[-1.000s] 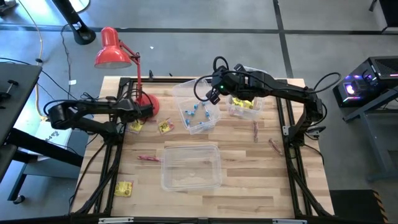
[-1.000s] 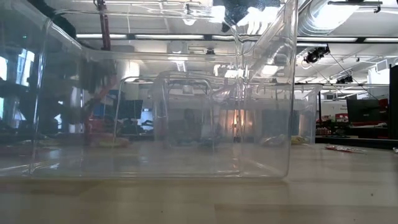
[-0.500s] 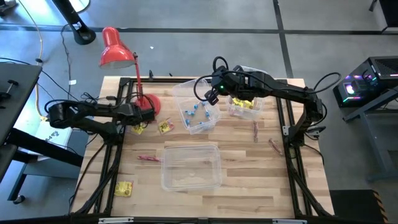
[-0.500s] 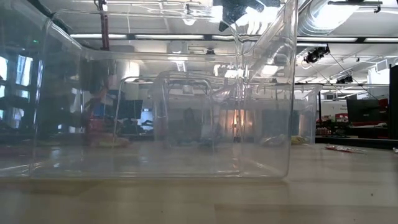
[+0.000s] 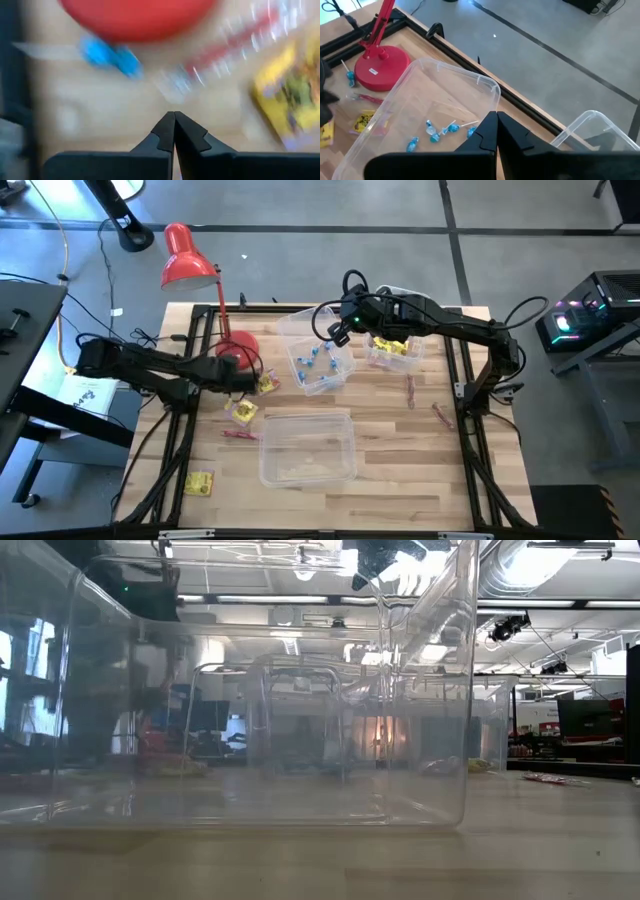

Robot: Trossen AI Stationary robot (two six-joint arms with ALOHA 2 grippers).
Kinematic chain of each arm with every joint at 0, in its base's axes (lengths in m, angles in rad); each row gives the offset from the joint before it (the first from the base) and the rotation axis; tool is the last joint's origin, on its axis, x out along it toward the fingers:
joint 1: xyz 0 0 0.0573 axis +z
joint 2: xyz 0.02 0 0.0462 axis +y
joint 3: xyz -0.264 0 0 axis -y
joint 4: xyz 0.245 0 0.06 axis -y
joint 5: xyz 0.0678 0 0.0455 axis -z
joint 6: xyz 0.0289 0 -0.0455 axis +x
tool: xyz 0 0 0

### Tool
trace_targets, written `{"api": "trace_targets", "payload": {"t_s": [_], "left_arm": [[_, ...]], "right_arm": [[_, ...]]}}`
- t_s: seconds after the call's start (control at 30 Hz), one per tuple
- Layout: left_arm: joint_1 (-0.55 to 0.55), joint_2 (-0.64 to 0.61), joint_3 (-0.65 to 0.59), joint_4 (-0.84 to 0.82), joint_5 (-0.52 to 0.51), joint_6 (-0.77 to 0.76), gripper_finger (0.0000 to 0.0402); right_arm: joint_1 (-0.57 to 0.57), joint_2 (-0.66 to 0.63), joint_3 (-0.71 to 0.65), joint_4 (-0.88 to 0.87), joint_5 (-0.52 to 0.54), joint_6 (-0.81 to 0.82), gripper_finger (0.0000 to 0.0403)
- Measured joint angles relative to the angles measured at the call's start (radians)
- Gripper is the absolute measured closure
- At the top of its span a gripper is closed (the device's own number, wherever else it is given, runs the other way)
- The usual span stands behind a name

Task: Sort candy
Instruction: Put the blue lollipop into the top left transparent bin

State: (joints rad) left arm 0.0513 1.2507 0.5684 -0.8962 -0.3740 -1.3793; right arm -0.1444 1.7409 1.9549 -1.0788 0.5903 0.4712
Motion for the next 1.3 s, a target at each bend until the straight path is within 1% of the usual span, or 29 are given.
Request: {"api": "trace_targets", "payload": {"t_s": [0.13, 0.23, 0.27, 0.37, 0.47, 0.57, 0.67, 0.73, 0.87, 1.0, 1.17, 1.23, 1.3], "left_arm": [[0.024, -0.029, 0.071, -0.122, -0.128, 0.083, 0.0401], [0.069, -0.028, 0.070, -0.177, -0.222, 0.137, 0.0401], [0.088, -0.023, 0.058, -0.178, -0.233, 0.140, 0.0401], [0.138, -0.008, 0.002, -0.145, -0.223, 0.130, 0.0401], [0.164, -0.005, -0.062, -0.111, -0.237, 0.051, 0.0401], [0.179, -0.002, -0.127, -0.017, -0.267, 0.005, 0.0401], [0.186, -0.001, -0.188, 0.103, -0.264, 0.035, 0.0401], [0.186, -0.002, -0.215, 0.154, -0.272, 0.052, 0.0401], [0.169, -0.003, -0.216, 0.163, -0.213, 0.075, 0.0401], [0.112, -0.011, -0.174, 0.129, -0.104, 0.119, 0.0401], [0.015, -0.025, -0.076, 0.120, 0.086, 0.142, 0.0401], [-0.005, -0.039, -0.017, 0.057, 0.028, 0.160, 0.0401], [0.001, -0.058, 0.034, -0.032, -0.095, 0.139, 0.0401]], "right_arm": [[0.000, 0.000, 0.000, 0.007, 0.000, 0.004, 0.0403], [0.000, 0.004, 0.000, 0.008, 0.000, 0.028, 0.0403], [0.000, 0.006, 0.000, 0.008, 0.000, 0.029, 0.0403], [0.000, 0.016, 0.000, 0.008, 0.000, 0.030, 0.0403], [0.001, 0.027, -0.008, 0.012, -0.007, 0.057, 0.0403], [0.001, 0.042, -0.008, 0.011, -0.029, 0.064, 0.0403], [0.001, 0.053, -0.008, 0.020, -0.048, 0.067, 0.0403], [0.004, 0.055, -0.008, 0.020, -0.054, 0.071, 0.0403], [0.014, 0.058, -0.008, 0.026, -0.062, 0.072, 0.0403], [0.030, 0.058, -0.008, 0.025, -0.068, 0.072, 0.0403], [0.041, 0.058, -0.008, 0.025, -0.068, 0.072, 0.0403], [0.041, 0.058, -0.008, 0.026, -0.068, 0.072, 0.0403], [0.041, 0.059, -0.008, 0.030, -0.068, 0.072, 0.0403]]}}
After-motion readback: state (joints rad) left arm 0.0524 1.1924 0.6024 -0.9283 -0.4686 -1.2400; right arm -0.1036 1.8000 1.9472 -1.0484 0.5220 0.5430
